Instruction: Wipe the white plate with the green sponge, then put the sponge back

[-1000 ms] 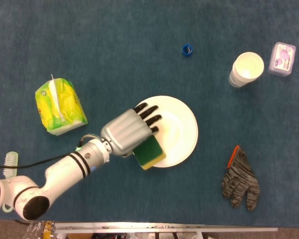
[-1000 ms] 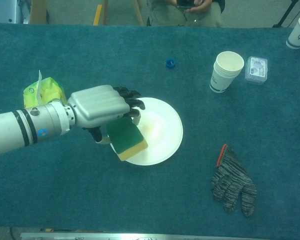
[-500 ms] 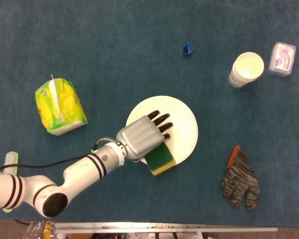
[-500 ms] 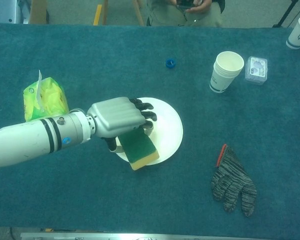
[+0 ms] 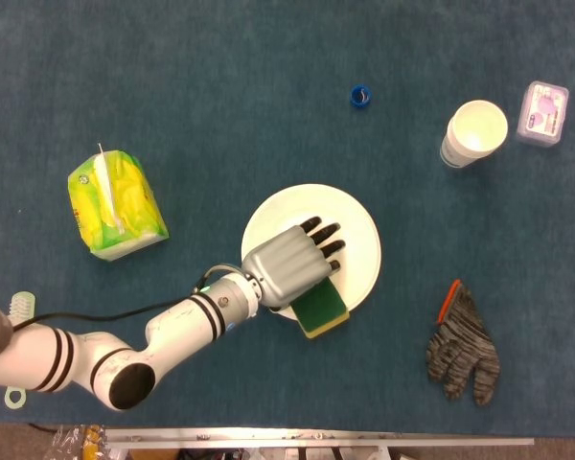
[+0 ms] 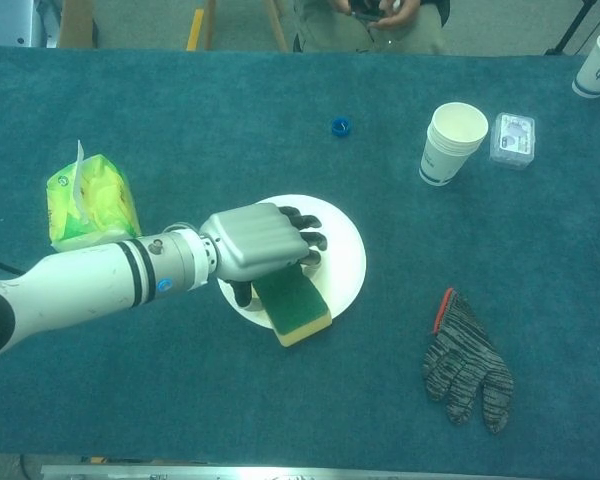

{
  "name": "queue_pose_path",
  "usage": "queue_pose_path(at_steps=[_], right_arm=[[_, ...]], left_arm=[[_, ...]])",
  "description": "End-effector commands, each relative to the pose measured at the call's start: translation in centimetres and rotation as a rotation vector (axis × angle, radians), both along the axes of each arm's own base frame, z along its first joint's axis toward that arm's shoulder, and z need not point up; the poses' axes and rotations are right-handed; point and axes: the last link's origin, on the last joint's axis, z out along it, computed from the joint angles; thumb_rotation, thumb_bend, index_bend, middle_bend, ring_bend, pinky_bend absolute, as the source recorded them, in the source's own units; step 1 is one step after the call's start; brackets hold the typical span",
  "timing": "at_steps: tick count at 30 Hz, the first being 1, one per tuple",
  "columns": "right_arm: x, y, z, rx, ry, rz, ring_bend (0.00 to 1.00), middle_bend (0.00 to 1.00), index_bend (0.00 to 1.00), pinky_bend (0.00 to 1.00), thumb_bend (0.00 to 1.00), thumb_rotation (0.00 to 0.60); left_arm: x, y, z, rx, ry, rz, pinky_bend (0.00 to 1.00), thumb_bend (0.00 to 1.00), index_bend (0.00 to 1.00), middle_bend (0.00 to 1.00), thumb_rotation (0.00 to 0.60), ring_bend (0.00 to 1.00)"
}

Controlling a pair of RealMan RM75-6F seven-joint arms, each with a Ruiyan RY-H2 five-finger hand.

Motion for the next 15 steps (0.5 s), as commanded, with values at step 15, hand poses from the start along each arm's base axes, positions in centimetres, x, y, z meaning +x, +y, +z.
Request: queue_pose_path(at_steps=[15], right_arm=[[-0.2,-0.1,0.0,-0.005,0.002,-0.005,0.0,0.02,0.0,0.21,0.2,0.6]], left_arm=[[-1.1,2.5,-0.1,0.069,0.036,0.046,0.08,0.22,0.43,0.13,0.6,0.0]])
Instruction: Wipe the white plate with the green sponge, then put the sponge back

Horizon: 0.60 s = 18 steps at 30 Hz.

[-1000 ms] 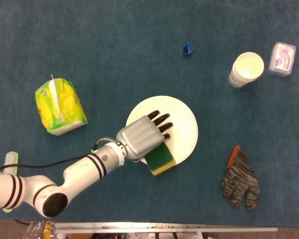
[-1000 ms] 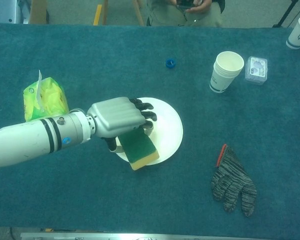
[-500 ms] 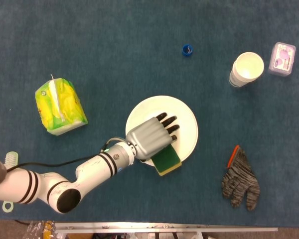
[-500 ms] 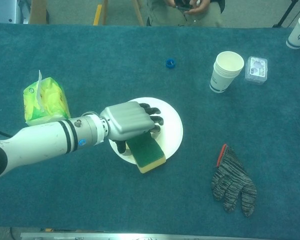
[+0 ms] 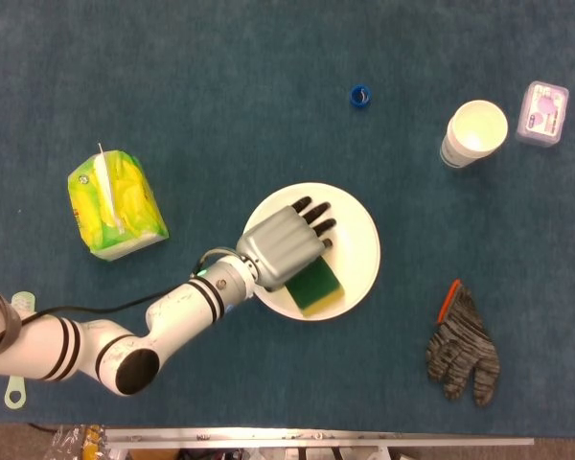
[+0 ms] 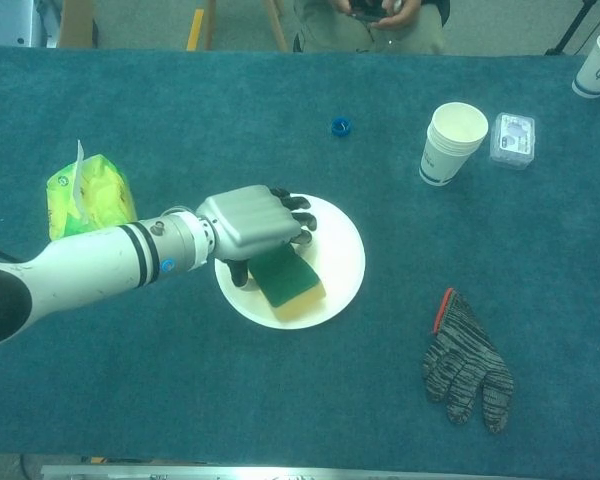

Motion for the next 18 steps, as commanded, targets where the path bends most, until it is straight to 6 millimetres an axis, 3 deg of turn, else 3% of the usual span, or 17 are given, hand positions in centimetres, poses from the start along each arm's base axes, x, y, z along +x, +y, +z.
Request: queue_pose_path(at_steps=[1,9,18], right_arm=[[0.0,0.0,0.0,-0.001,0.001,0.0,0.0,0.02,0.0,0.21,0.2,0.6],[0.0,0.1,0.1,-0.002,-0.002,0.003,0.0,0.02,0.0,0.21,0.2,0.6],[0.1,0.1,0.0,-0.001,-0.009,0.01,0.0,0.02,0.0,0.21,0.2,0.6]], left_arm=[[-0.3,0.5,0.0,0.016,0.008,0.012,0.08,0.21,0.43,0.13,0.6,0.0],[-0.2,1.7,1.4,0.073,-0.02,0.031,0.08,0.22,0.43,0.13,0.6,0.0],[1.0,0.1,2.2,0.057,-0.042,-0.007,0.08,0.22,0.42,0.13,0.6,0.0]])
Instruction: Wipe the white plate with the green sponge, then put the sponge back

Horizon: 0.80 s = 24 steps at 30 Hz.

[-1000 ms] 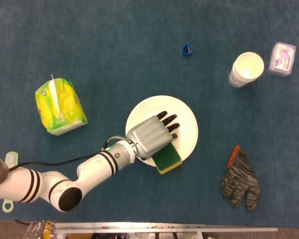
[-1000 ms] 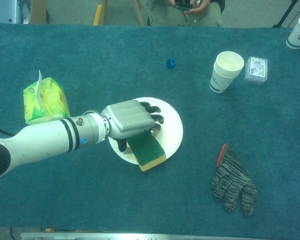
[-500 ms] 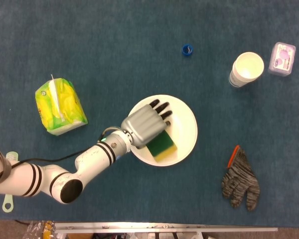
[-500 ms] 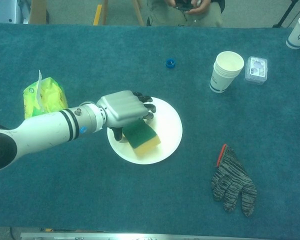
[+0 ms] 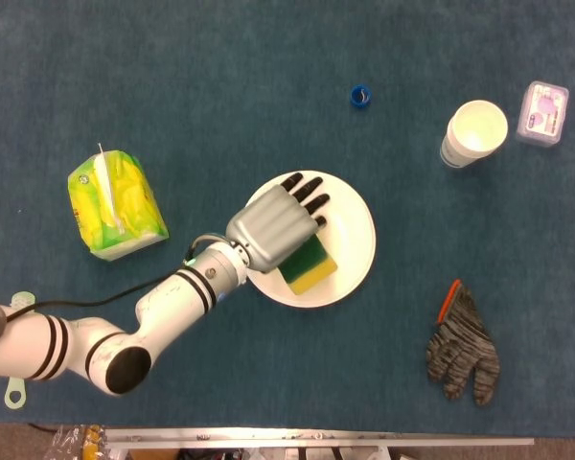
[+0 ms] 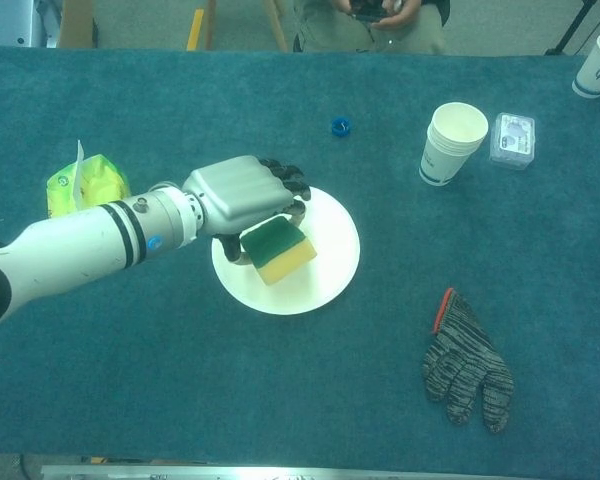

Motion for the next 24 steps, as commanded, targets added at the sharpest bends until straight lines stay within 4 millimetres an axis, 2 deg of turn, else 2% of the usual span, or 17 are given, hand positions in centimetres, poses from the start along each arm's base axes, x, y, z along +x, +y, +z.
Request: queue_pose_path(at_steps=[1,7,12,24], right_arm=[[0.0,0.0,0.0,-0.001,0.0,0.001,0.0,0.02,0.0,0.21,0.2,0.6],[-0.1,0.2,0.2,-0.005,0.001,-0.002,0.0,0.02,0.0,0.21,0.2,0.6],[-0.2,0.1,0.1,-0.003,-0.001,-0.002,0.0,0.02,0.0,0.21,0.2,0.6],[-0.4,0.1,0.3,-0.01,0.001,-0.011,0.0,0.02,0.0,0.21,0.2,0.6]], left_arm=[[0.1,-0.7,-0.2,-0.016,0.008,-0.013,0.08,0.22,0.42,0.12,0.6,0.0],[0.5,-2.3,-1.4,-0.067,0.022,-0.029,0.08,0.22,0.42,0.12,0.6,0.0],[1.2,-2.8,-2.4,-0.081,0.024,-0.045,0.08,0.22,0.41,0.12,0.6,0.0],[1.4,-0.8,-3.4,-0.024,0.049,-0.026,0.08,0.22,0.41,0.12,0.6,0.0]])
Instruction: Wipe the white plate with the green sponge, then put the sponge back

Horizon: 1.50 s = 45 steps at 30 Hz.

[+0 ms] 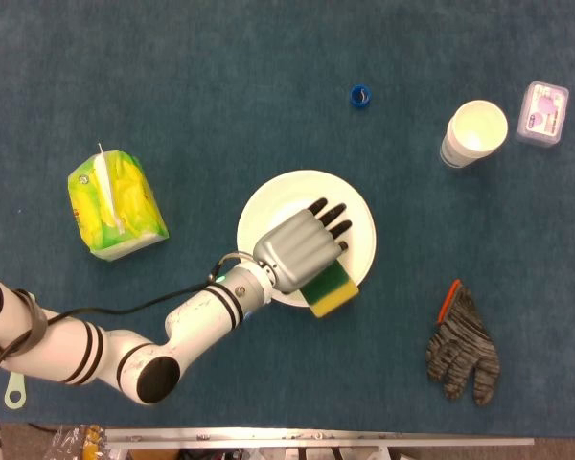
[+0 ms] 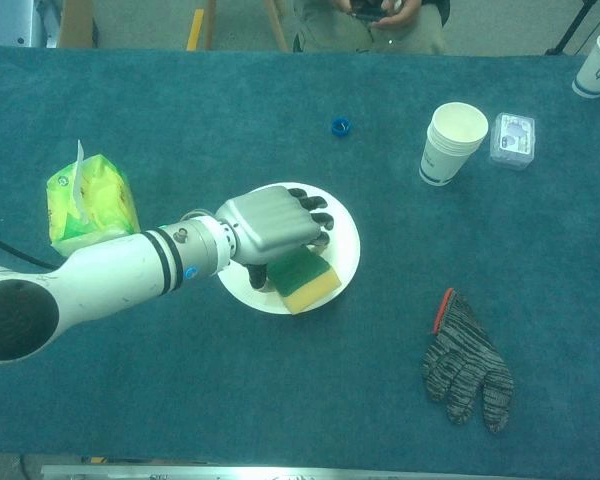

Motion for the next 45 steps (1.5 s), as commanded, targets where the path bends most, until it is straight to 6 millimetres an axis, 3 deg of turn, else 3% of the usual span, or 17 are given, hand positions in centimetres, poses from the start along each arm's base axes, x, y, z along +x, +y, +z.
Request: queue_pose_path(at_steps=[1,15,29,38,45], right_arm=[[0.0,0.0,0.0,0.0,0.0,-0.002,0.0,0.02,0.0,0.21,0.2,0.6],[-0.1,-0.1,0.1,-0.003,0.003,-0.004,0.0,0.02,0.0,0.21,0.2,0.6],[-0.1,-0.1,0.0,-0.003,0.003,-0.002,0.0,0.02,0.0,0.21,0.2,0.6],[-0.3,0.2,0.1,-0.008,0.006,-0.013,0.0,0.02,0.0,0.21,0.2,0.6],[-0.3,0.1,0.2,-0.009,0.006,-0.016,0.0,0.02,0.0,0.21,0.2,0.6]], left_arm=[[0.0,0.7,-0.2,0.022,0.004,0.007,0.08,0.22,0.41,0.12,0.6,0.0],[-0.6,3.6,0.1,0.114,0.015,0.057,0.08,0.22,0.41,0.12,0.6,0.0],[-0.4,5.7,1.7,0.193,-0.005,0.09,0.08,0.22,0.41,0.12,0.6,0.0],[-0.8,6.1,0.4,0.204,0.032,0.055,0.08,0.22,0.41,0.12,0.6,0.0],[-0.6,7.0,0.5,0.238,0.023,0.055,0.08,0.22,0.41,0.12,0.6,0.0]])
